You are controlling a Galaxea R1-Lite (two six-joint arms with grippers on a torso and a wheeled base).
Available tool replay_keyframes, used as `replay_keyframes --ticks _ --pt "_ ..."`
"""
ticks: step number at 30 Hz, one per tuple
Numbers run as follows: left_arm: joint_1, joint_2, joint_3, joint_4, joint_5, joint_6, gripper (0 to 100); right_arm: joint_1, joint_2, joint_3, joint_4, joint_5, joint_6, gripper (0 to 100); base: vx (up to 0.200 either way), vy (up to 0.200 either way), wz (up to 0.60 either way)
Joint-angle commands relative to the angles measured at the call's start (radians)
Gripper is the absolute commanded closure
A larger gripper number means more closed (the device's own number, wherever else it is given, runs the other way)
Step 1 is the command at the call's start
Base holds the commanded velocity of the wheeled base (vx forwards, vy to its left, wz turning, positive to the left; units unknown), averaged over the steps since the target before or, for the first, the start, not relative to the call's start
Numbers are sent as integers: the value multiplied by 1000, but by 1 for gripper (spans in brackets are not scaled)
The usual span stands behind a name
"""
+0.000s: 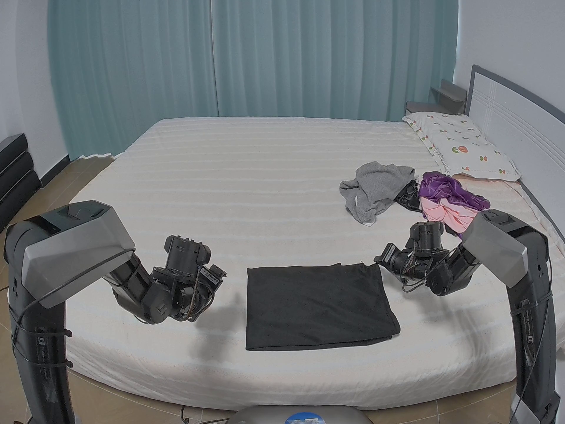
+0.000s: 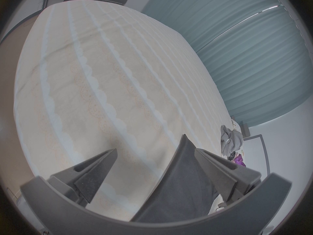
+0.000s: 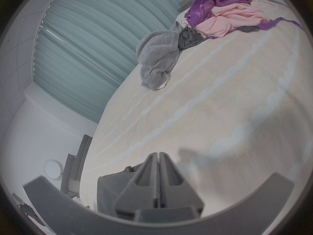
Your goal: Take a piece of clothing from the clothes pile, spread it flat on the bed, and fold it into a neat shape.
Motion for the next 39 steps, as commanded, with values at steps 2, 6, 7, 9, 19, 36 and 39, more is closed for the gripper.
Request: replay_keyframes --ticks 2,6,7,9,19,36,39 --pt "-1 3 0 0 -1 -1 0 -12 -8 4 -4 1 1 100 0 0 0" --pt "-1 3 0 0 1 -1 0 -23 -7 0 -2 1 4 100 0 0 0" --pt "-1 3 0 0 1 -1 0 -31 -4 -2 -4 1 4 100 0 0 0" --pt "-1 3 0 0 -1 -1 0 -38 -8 9 -4 2 6 100 0 0 0" --pt "-1 3 0 0 1 -1 0 -20 -54 93 -6 79 9 0 0 0 0" --pt "-2 10 0 0 15 2 0 -21 -17 58 -6 105 45 100 0 0 0" --pt "-4 15 0 0 22 4 0 -32 -16 47 -6 102 50 100 0 0 0"
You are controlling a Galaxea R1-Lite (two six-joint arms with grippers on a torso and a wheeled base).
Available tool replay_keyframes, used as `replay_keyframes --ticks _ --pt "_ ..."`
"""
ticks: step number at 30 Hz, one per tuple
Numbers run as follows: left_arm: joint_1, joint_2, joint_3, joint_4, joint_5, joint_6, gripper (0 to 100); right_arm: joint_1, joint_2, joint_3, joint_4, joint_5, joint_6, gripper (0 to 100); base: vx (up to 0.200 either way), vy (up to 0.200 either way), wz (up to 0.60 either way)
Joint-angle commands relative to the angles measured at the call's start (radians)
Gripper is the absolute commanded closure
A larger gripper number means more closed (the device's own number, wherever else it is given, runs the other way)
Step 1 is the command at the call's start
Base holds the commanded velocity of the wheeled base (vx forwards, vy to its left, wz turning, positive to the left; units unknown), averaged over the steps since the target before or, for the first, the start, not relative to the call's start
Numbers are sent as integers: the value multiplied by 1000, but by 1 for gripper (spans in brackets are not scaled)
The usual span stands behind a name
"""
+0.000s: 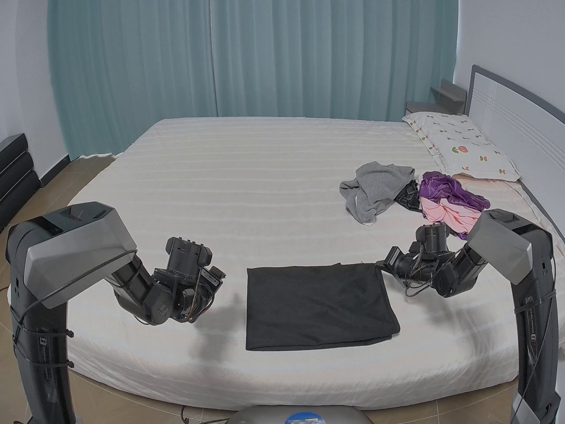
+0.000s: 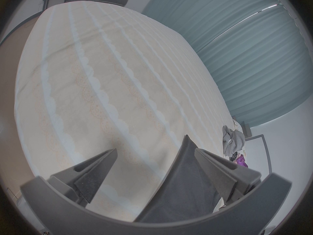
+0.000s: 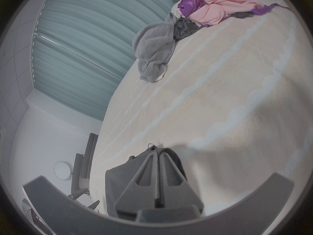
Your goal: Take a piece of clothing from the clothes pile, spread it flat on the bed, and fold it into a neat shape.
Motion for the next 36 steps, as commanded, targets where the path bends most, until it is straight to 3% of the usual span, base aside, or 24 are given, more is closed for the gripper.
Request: replay_keyframes --ticks 1,19,20,27,36 --pt "-1 7 0 -2 3 1 0 -10 6 -11 0 -3 3 100 0 0 0" --pt "-1 5 0 -2 3 -1 0 -21 19 -31 27 -22 8 100 0 0 0" --pt "-1 5 0 -2 3 -1 0 -21 14 -26 21 -21 8 0 0 0 0" --pt "-2 1 0 0 0 4 0 -38 -87 72 -3 -19 63 0 0 0 0" --pt "-27 -2 11 -2 -4 2 0 -12 -325 482 -183 -19 129 0 0 0 0"
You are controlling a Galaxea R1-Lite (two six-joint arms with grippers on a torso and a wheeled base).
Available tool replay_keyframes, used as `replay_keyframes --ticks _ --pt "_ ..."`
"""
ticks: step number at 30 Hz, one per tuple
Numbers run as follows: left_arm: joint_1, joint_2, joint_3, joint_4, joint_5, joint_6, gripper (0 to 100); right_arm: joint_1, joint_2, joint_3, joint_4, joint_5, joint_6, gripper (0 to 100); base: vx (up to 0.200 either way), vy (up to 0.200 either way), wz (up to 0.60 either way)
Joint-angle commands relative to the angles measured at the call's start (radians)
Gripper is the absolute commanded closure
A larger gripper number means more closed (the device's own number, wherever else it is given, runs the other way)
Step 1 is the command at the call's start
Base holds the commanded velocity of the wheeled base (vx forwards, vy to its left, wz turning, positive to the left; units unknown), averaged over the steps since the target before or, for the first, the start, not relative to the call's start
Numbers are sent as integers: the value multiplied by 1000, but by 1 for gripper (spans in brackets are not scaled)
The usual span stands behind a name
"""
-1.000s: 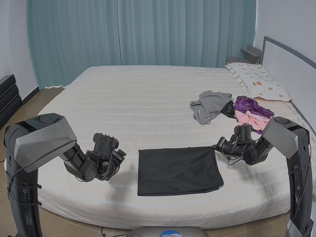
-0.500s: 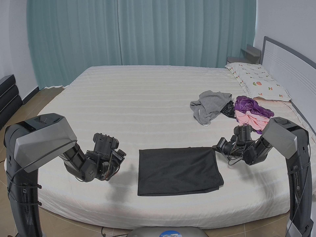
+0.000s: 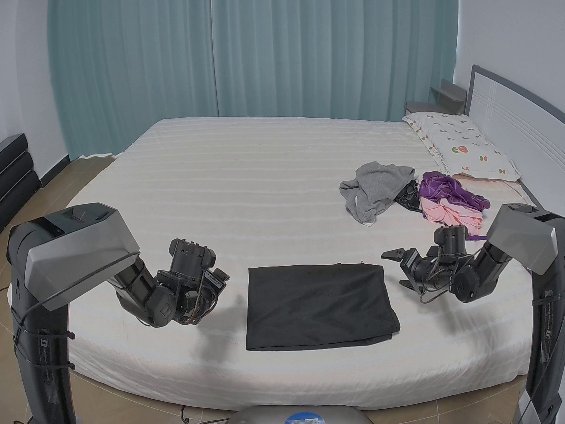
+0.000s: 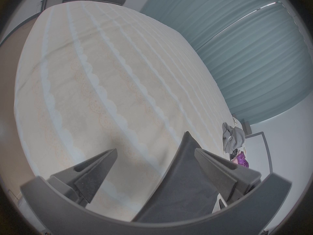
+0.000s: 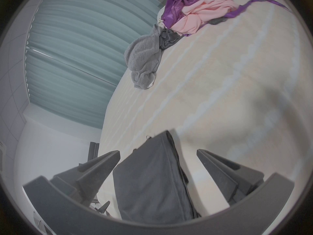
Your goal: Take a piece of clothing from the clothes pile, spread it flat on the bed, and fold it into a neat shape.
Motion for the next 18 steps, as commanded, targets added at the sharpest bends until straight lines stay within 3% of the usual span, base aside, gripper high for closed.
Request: replay_keyframes --ticks 1,4,8,9,18 --pt "-12 -5 7 -2 -3 1 0 19 -184 260 -124 -1 48 0 0 0 0" --pt "-12 -3 7 0 -3 -1 0 11 -195 372 -236 -9 86 0 0 0 0" --pt "-12 -3 7 0 -3 -1 0 0 -171 400 -311 -12 124 0 -200 0 0" --pt "-12 -3 7 0 -3 -1 0 -12 -129 403 -380 -11 192 0 -200 0 0" --pt "-14 -5 -5 3 -11 -2 0 -13 -123 404 -391 -4 207 0 -22 0 0"
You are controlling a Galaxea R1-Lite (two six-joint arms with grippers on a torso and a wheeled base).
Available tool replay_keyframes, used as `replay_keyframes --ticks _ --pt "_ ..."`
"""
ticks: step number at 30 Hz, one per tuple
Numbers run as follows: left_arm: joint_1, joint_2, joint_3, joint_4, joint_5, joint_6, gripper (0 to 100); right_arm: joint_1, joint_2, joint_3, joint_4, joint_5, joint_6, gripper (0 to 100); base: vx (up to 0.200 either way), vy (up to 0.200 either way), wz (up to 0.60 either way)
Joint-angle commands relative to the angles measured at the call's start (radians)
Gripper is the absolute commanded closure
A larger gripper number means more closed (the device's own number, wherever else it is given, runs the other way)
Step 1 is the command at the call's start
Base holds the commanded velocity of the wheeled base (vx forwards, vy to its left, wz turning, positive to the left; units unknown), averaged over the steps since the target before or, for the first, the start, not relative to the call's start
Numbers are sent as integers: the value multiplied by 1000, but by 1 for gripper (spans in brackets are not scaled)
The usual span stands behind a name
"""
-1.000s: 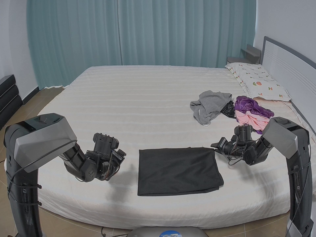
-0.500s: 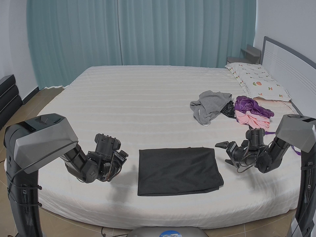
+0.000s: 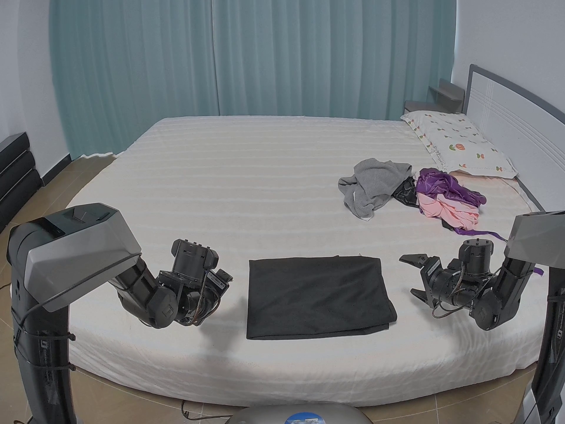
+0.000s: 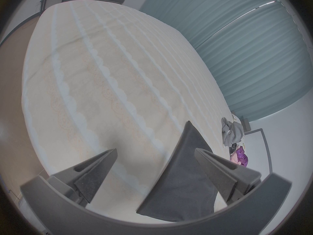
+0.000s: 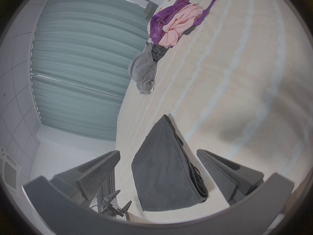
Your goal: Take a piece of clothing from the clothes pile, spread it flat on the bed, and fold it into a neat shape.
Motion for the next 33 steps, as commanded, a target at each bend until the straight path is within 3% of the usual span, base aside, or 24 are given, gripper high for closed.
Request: replay_keyframes --ticks 1,4,16,22,33 --pt "-3 -2 -8 -1 -1 -3 0 -1 7 8 -1 1 2 0 0 0 0" --pt "-9 -2 -16 -1 -1 -6 0 -1 7 9 -3 1 2 0 0 0 0" --pt "-14 3 -39 2 -1 -5 0 5 10 23 -16 -2 -2 0 0 -200 0" --pt "-15 4 -45 2 -2 2 0 6 36 54 -113 -2 -4 0 0 0 0" --pt "0 9 -58 5 -1 26 0 9 42 57 -121 -4 -5 0 0 0 0"
